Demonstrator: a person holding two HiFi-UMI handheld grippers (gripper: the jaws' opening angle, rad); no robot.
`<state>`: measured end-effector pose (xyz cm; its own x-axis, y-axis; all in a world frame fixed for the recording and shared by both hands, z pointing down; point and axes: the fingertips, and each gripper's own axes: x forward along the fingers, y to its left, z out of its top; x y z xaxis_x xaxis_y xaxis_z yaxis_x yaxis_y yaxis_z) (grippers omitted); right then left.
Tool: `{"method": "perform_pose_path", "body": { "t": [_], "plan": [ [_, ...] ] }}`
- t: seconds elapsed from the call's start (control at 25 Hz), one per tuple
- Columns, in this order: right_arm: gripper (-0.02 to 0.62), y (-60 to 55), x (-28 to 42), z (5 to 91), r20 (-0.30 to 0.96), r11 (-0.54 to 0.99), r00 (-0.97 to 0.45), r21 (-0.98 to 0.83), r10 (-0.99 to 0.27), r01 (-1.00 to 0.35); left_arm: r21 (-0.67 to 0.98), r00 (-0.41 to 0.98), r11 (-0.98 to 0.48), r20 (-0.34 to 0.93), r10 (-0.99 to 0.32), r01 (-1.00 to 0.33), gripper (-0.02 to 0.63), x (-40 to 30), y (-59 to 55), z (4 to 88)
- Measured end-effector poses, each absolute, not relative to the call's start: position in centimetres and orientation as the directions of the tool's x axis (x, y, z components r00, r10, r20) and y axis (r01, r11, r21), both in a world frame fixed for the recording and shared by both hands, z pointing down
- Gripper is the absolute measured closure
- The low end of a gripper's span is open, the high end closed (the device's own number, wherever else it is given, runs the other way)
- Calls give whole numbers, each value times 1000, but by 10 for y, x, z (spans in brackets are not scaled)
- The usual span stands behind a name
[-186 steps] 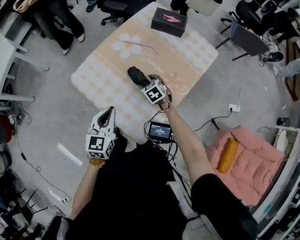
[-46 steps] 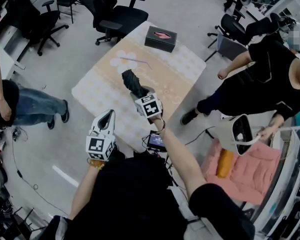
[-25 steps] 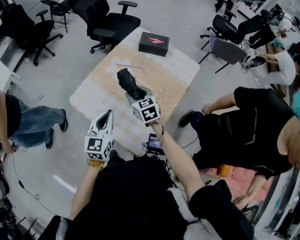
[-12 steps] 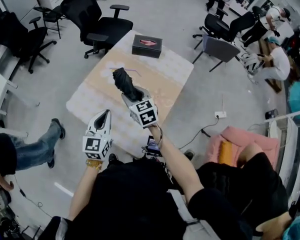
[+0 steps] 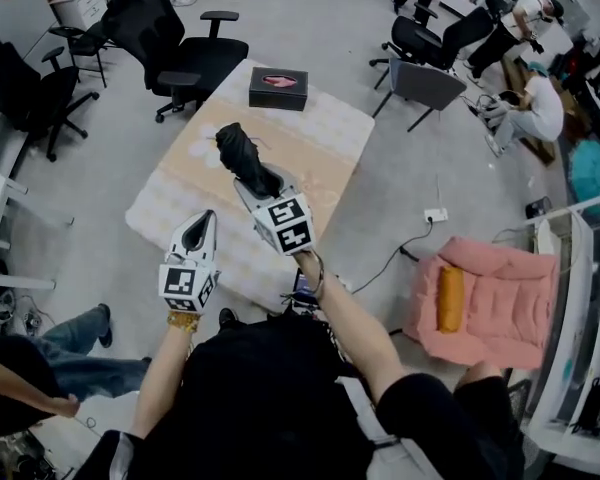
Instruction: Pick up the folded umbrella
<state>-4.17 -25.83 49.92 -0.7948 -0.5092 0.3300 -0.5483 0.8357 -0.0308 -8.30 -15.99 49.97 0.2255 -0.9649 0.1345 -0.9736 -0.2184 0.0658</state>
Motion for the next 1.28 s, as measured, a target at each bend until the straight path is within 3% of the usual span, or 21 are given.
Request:
{"method": "perform_pose_path", "body": {
  "t": [0.64, 1.28],
  "plan": [
    [383, -253, -7, 425, 149, 787, -779, -9, -609, -617, 42, 318, -315, 99, -943, -948, 592, -56, -185, 480],
    [383, -243, 14, 398, 54, 751, -750, 2, -659, -660, 27, 363, -362, 67, -929, -932, 592, -45, -191, 466]
  ]
}}
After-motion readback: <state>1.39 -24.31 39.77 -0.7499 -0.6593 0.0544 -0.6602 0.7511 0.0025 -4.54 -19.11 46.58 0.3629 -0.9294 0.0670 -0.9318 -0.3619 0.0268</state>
